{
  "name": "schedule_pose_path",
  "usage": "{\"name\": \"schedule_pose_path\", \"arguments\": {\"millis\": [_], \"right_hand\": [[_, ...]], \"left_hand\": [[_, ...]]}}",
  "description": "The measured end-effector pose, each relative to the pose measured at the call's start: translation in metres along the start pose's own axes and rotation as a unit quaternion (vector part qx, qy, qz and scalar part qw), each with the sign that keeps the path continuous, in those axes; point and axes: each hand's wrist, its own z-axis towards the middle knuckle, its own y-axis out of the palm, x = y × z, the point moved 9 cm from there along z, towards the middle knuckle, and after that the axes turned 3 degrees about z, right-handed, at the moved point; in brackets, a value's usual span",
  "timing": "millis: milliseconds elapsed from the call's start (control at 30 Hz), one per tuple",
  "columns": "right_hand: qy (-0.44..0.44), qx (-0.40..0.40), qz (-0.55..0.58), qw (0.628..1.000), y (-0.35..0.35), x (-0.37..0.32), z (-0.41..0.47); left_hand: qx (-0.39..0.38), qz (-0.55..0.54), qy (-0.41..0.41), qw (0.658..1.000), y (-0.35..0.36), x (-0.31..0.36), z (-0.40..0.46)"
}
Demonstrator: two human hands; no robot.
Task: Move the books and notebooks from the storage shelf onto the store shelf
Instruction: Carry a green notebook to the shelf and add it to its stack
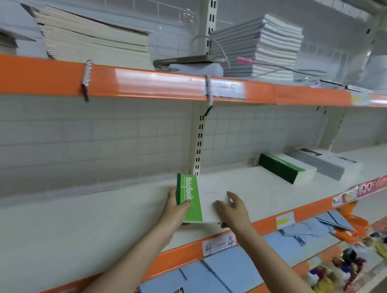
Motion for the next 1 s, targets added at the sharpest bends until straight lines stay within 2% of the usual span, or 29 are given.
{"name": "schedule_pose_path", "arguments": {"millis": [167, 500, 733, 1000], "right_hand": [[0.020, -0.012, 0.049, 0.999, -0.048, 0.011, 0.013], [0.022, 0.058, 0.051, 0.997, -0.127, 0.034, 0.056], [-0.001, 0.071, 0.026, 0.997, -0.182, 0.036, 0.119], [-0.016, 0.046, 0.021, 0.999, -0.226, 0.024, 0.207]], "left_hand": [[-0.002, 0.000, 0.003, 1.000, 0.049, 0.001, 0.011], [-0.023, -0.018, 0.000, 1.000, 0.138, 0.002, 0.047], [-0.037, -0.026, 0.018, 0.999, 0.208, 0.018, 0.097], [-0.020, -0.032, 0.023, 0.999, 0.267, 0.038, 0.171]]}}
